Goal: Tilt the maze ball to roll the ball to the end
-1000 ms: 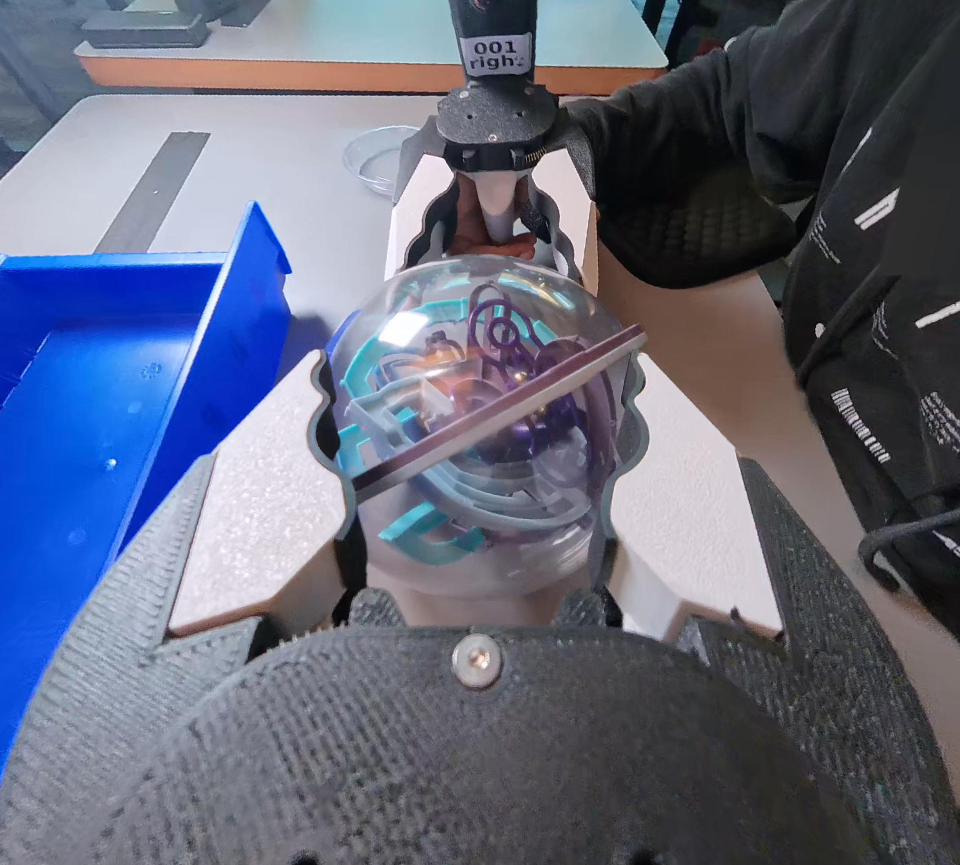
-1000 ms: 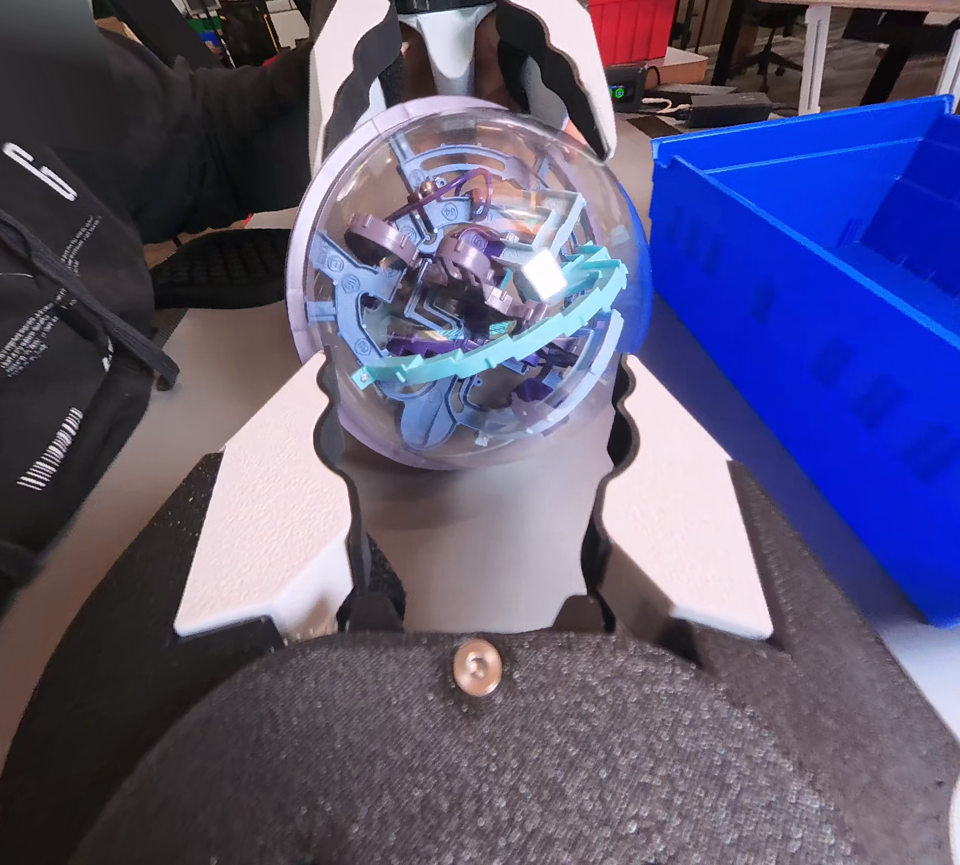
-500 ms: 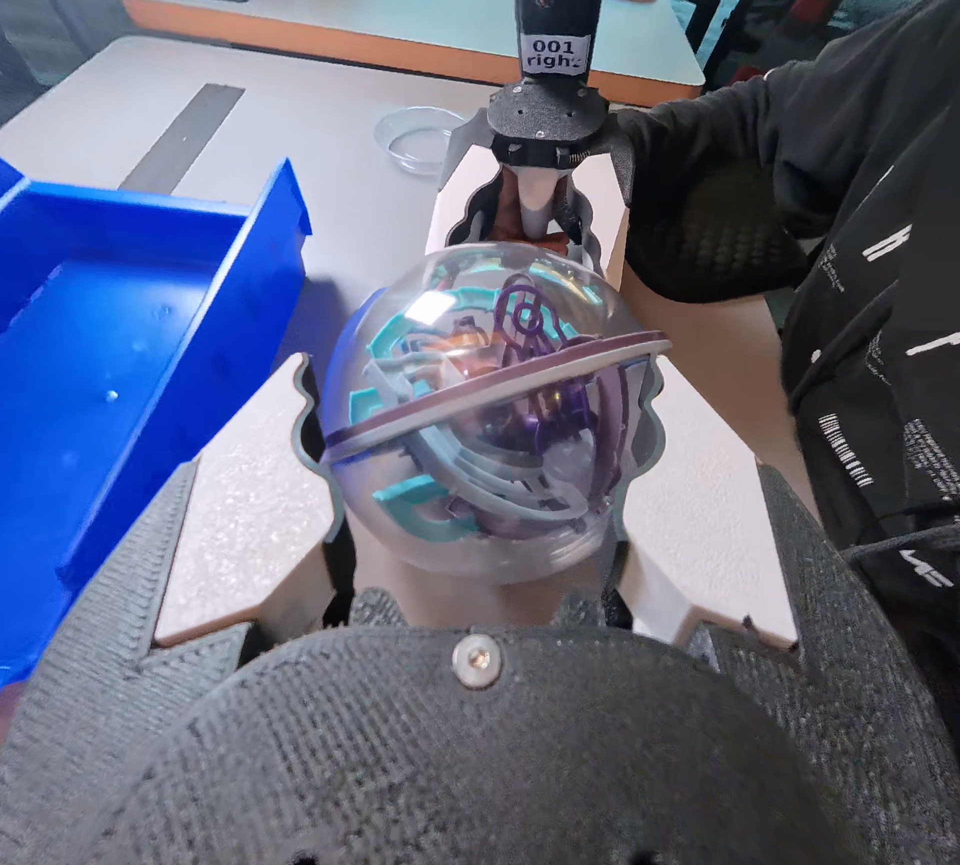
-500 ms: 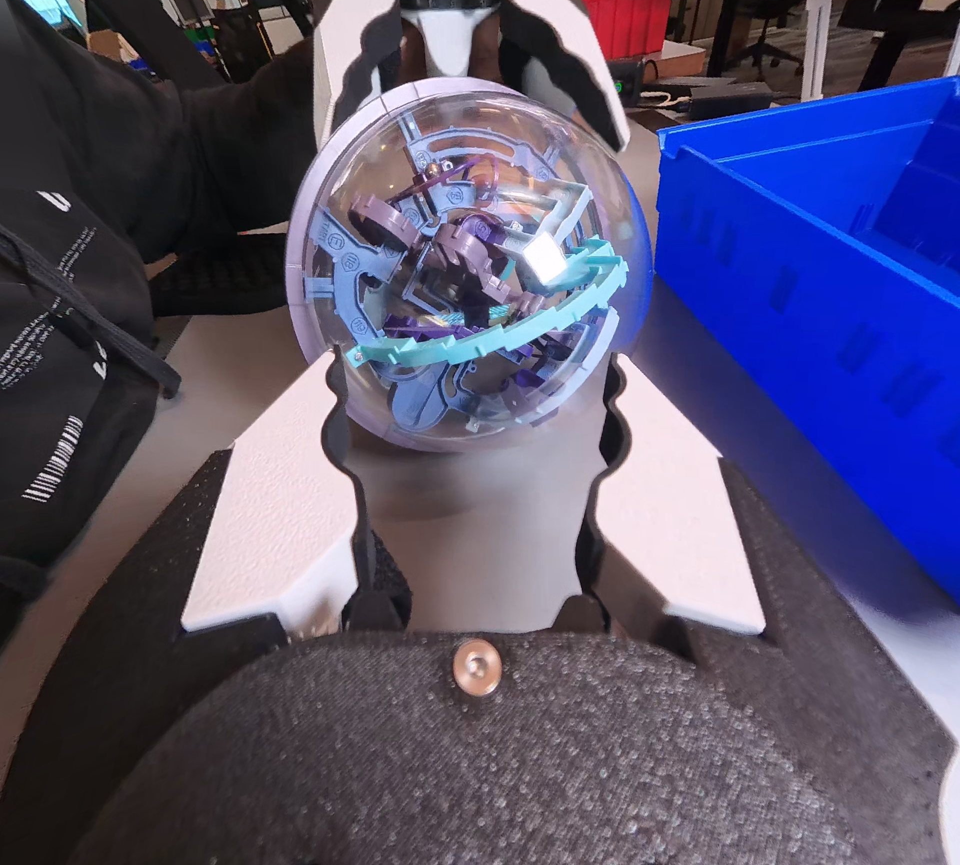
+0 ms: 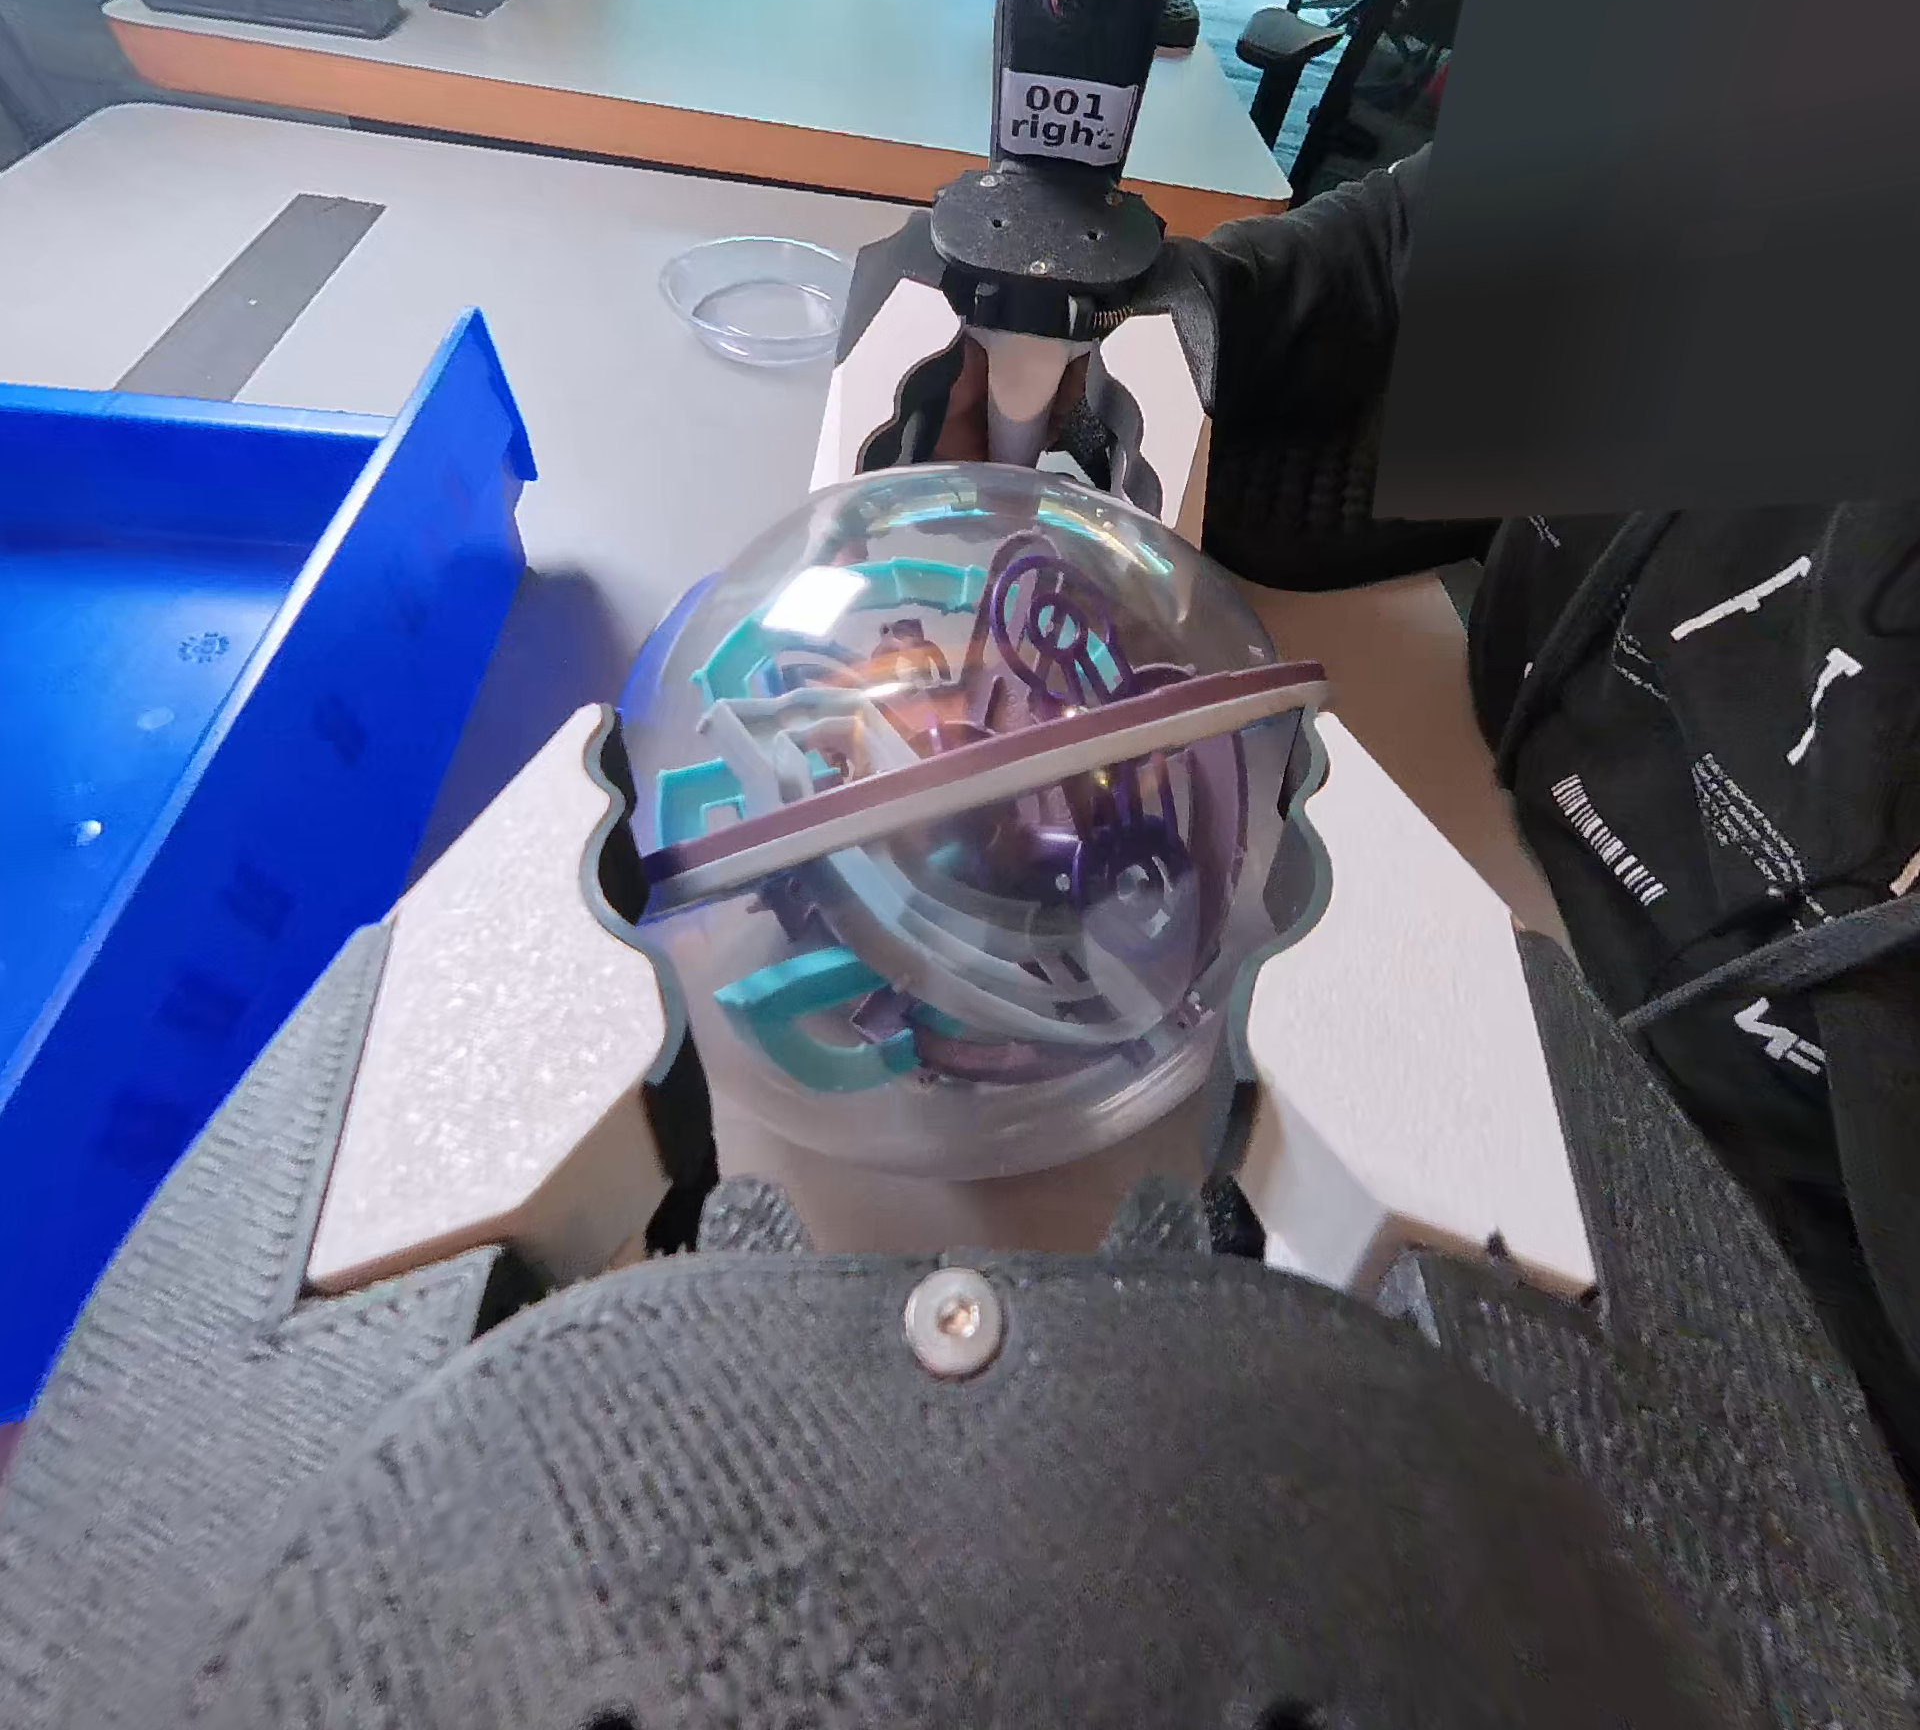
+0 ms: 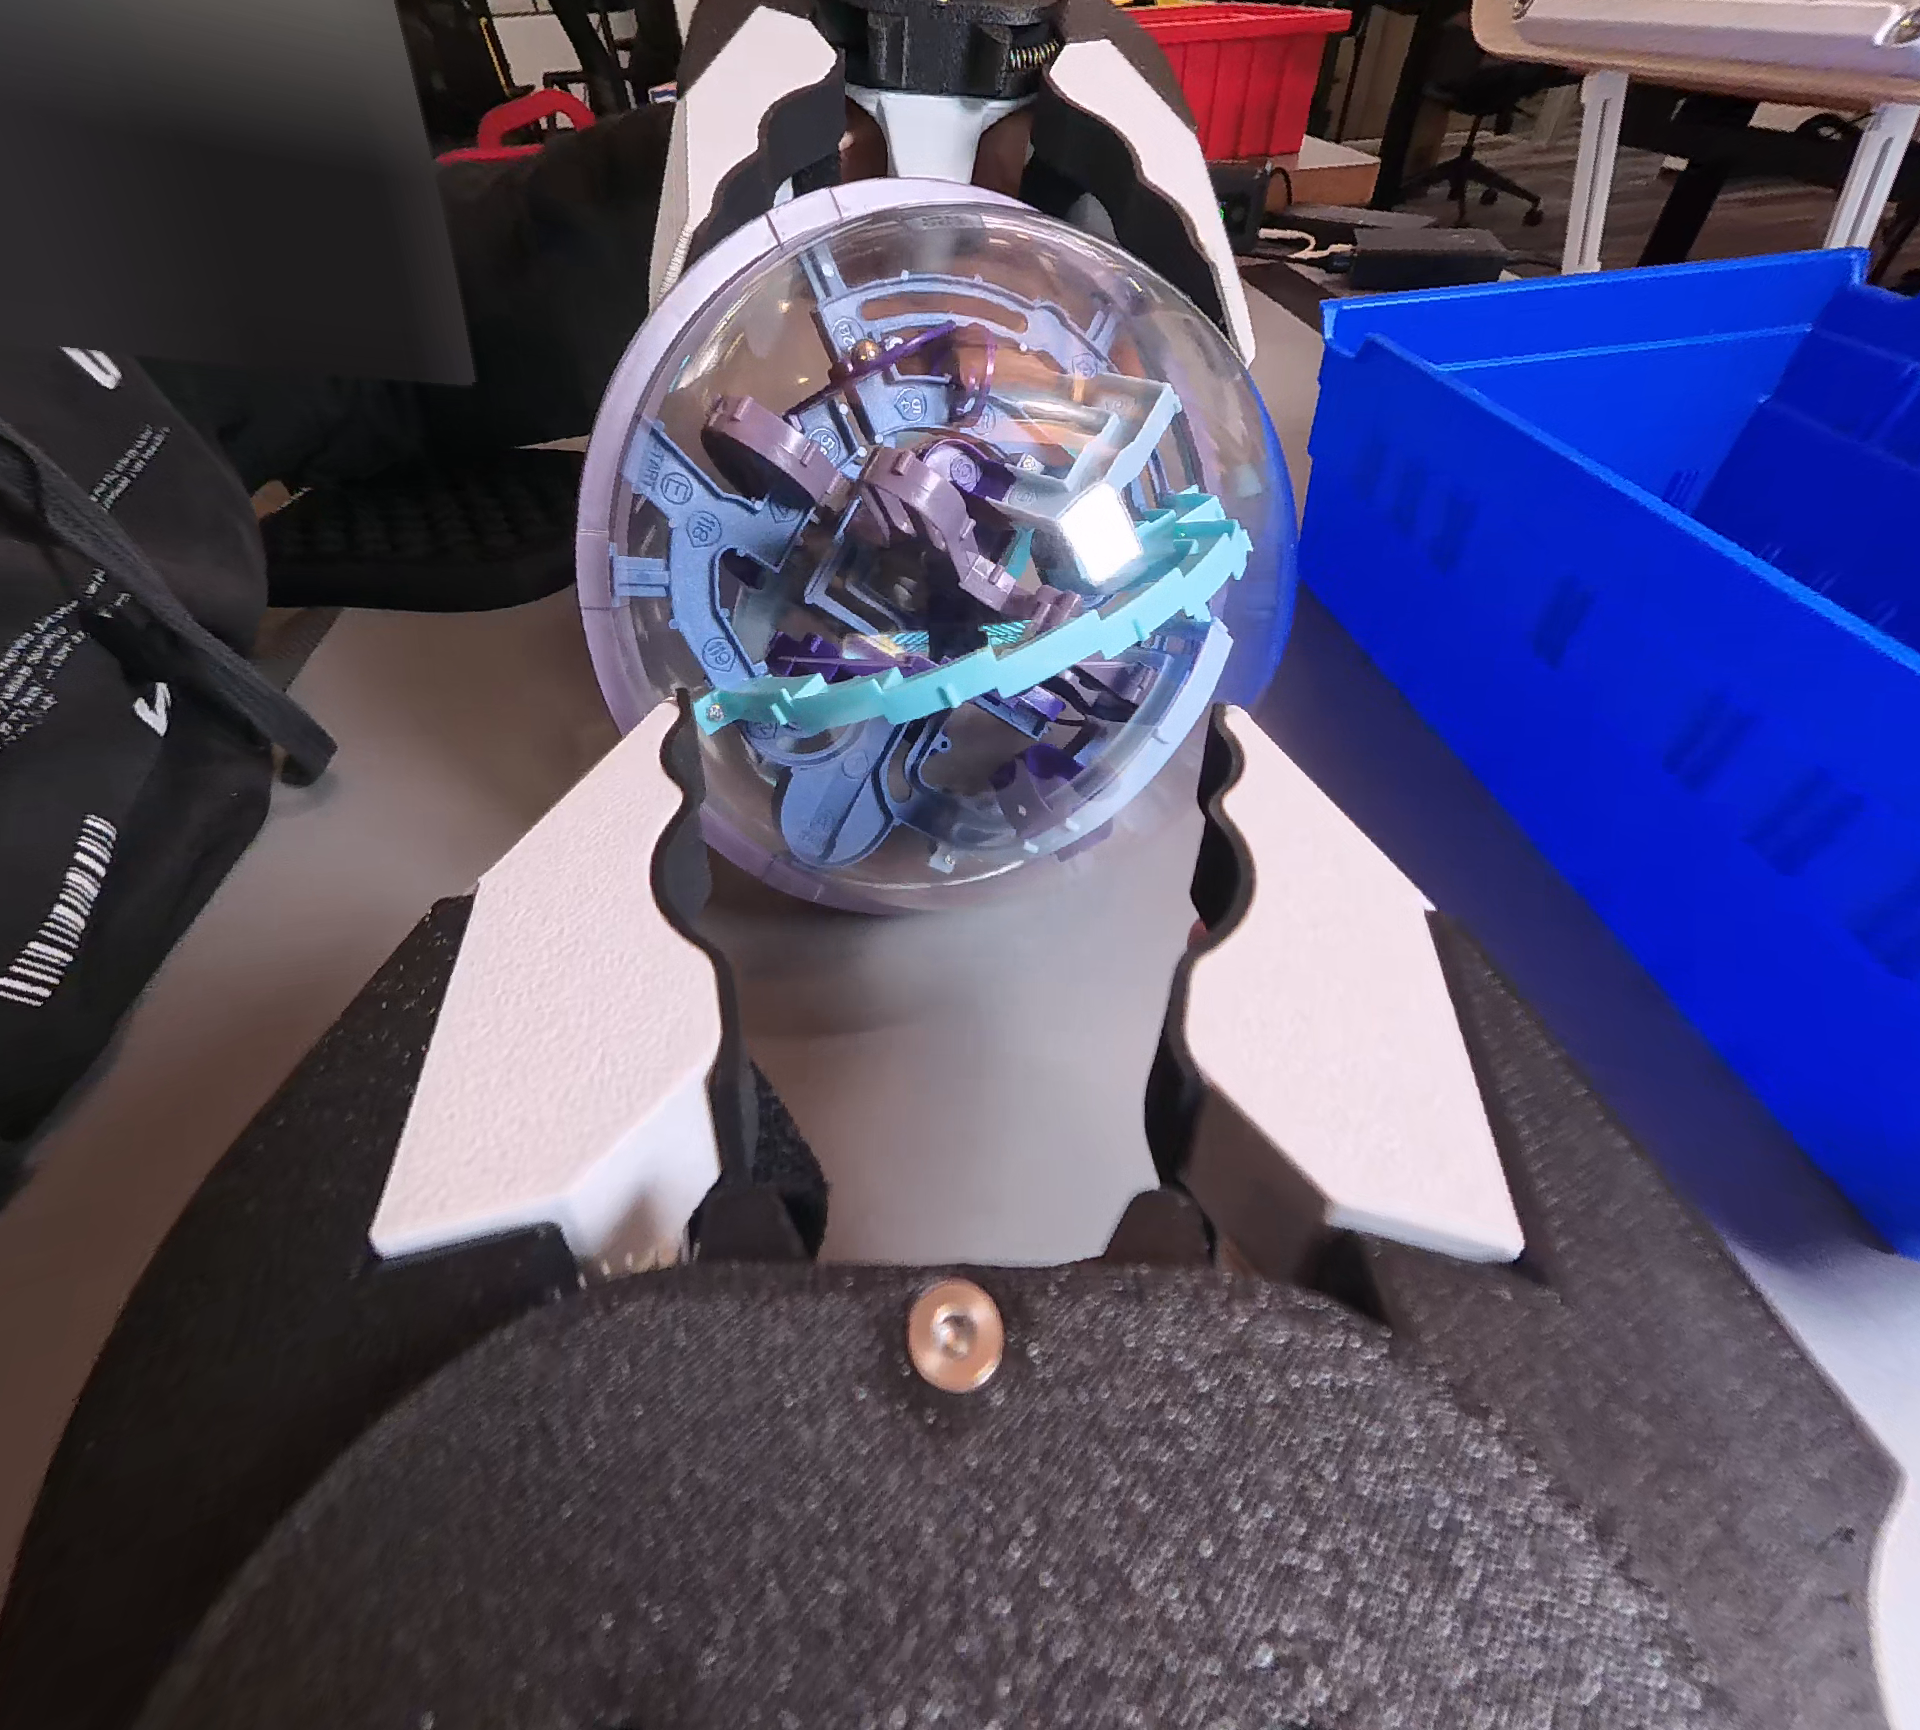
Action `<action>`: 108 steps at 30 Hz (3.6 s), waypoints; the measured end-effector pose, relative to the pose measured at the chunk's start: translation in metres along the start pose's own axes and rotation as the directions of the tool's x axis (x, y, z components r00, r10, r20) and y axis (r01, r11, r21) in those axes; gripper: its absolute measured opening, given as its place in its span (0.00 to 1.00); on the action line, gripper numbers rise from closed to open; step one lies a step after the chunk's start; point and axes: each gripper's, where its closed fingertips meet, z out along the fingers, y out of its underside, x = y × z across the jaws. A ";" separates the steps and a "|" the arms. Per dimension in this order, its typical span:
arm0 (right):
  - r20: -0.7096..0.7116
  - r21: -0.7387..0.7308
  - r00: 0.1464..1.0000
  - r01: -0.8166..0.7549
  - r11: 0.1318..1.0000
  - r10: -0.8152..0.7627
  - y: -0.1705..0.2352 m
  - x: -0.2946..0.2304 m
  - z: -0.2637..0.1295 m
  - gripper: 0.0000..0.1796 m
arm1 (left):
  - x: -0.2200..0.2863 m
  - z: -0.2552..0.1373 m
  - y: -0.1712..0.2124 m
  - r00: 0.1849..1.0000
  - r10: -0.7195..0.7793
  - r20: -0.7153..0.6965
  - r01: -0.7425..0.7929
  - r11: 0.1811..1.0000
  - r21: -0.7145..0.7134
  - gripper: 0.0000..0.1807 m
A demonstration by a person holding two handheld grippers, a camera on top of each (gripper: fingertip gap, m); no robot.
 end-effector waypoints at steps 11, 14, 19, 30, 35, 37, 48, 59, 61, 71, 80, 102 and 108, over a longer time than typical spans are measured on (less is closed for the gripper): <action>0.001 0.011 0.998 -0.056 0.998 0.056 0.000 0.000 -0.002 0.52 | 0.000 0.003 -0.003 1.000 0.004 -0.023 -0.004 1.000 -0.025 0.68; 0.007 0.007 0.996 -0.087 0.996 0.087 0.001 0.000 -0.003 0.51 | -0.001 0.004 -0.006 0.999 -0.021 -0.039 0.019 0.999 -0.046 0.68; 0.027 -0.044 0.992 -0.119 0.992 0.120 0.009 -0.002 -0.001 0.51 | -0.005 0.007 -0.009 0.989 -0.128 -0.074 0.120 0.987 -0.104 0.68; -0.068 -0.038 0.997 -0.035 0.999 0.032 0.009 0.011 -0.002 0.54 | -0.033 0.020 -0.017 0.923 -0.357 -0.140 0.342 0.932 -0.121 0.67; -0.100 -0.026 0.994 0.033 0.999 -0.035 0.005 0.011 -0.002 0.55 | -0.034 0.021 -0.020 0.929 -0.337 -0.153 0.327 0.941 -0.088 0.66; -0.103 -0.025 0.993 0.052 0.998 -0.054 0.004 0.009 -0.001 0.55 | -0.031 0.019 -0.020 0.936 -0.318 -0.150 0.309 0.948 -0.081 0.66; -0.114 -0.021 0.989 0.091 0.996 -0.092 0.002 0.006 0.001 0.54 | -0.026 0.013 -0.022 0.961 -0.235 -0.148 0.233 0.972 -0.029 0.63; -0.122 -0.020 0.984 0.127 0.992 -0.129 0.002 0.005 0.002 0.54 | -0.022 0.011 -0.023 0.970 -0.191 -0.148 0.191 0.981 -0.012 0.61; -0.128 -0.028 0.981 0.146 0.989 -0.149 0.003 0.005 0.003 0.54 | -0.021 0.011 -0.023 0.976 -0.170 -0.137 0.169 0.985 -0.020 0.61; -0.130 -0.035 0.977 0.165 0.986 -0.168 0.005 0.004 0.003 0.54 | -0.018 0.013 -0.024 0.984 -0.137 -0.111 0.133 0.990 -0.037 0.61; -0.126 -0.028 0.981 0.144 0.989 -0.146 0.007 0.006 0.002 0.54 | -0.021 0.014 -0.025 0.984 -0.149 -0.099 0.146 0.989 -0.031 0.61; -0.118 -0.031 0.975 0.188 0.982 -0.190 0.010 0.004 0.002 0.54 | -0.014 0.018 -0.024 0.995 -0.093 -0.028 0.090 0.992 -0.090 0.62; -0.113 -0.020 0.977 0.178 0.984 -0.179 0.010 0.004 0.003 0.53 | -0.012 0.018 -0.024 0.998 -0.058 -0.013 0.056 0.993 -0.106 0.62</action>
